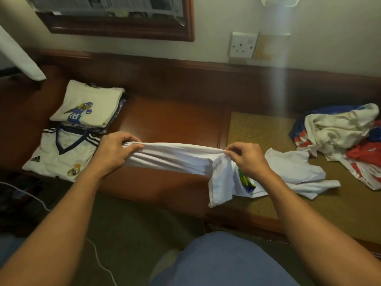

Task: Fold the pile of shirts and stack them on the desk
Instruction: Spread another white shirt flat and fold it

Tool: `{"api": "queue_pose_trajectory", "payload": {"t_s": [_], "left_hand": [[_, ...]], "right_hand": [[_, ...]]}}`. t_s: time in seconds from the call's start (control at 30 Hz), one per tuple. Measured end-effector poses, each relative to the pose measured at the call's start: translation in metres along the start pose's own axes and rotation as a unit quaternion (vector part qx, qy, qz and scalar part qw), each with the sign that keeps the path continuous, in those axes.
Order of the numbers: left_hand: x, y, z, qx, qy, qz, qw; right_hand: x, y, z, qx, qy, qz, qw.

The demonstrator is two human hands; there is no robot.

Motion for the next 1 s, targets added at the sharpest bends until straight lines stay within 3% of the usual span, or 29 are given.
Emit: {"api": "queue_pose_trajectory", "payload": {"t_s": [0.17, 0.3, 0.47, 0.57, 0.67, 0.77, 0.87, 1.0], "left_hand": [[-0.028, -0.062, 0.032, -0.038, 0.110, 0.102, 0.988], [-0.035, -0.126, 0.033, -0.072, 0.132, 0.188, 0.971], [-0.046, -0.139, -0.031, -0.062, 0.012, 0.165, 0.984], [-0.045, -0.120, -0.075, -0.027, -0.070, 0.154, 0.985], [-0.041, -0.090, -0.110, -0.018, -0.092, 0.094, 0.991], [-0.036, -0.043, -0.137, 0.016, -0.108, -0.019, 0.994], [-0.032, 0.012, -0.158, 0.064, -0.151, -0.110, 0.980], [-0.029, 0.060, -0.174, 0.067, -0.175, -0.175, 0.967]], "right_hand": [[-0.035, -0.016, -0.010, -0.023, -0.020, 0.011, 0.999], [-0.040, 0.002, -0.013, 0.007, -0.009, -0.023, 1.000], [-0.031, 0.058, -0.036, 0.136, -0.032, -0.111, 0.984], [-0.013, 0.090, -0.051, 0.245, -0.063, -0.198, 0.947], [0.007, 0.108, -0.061, 0.282, -0.029, -0.218, 0.934], [0.007, 0.096, -0.071, 0.169, 0.013, -0.211, 0.963], [-0.001, 0.051, -0.091, -0.011, -0.028, -0.136, 0.990], [-0.006, 0.009, -0.104, -0.177, -0.067, -0.116, 0.975]]}}
Point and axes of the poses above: each hand's wrist, its own x-axis away from the middle knuckle, its own z-axis out of the back of the hand, y = z × x, the point moved 5 cm from there along -x, towards the middle knuckle, and after that the axes turned 14 degrees about -x, right-handed, at the moved point
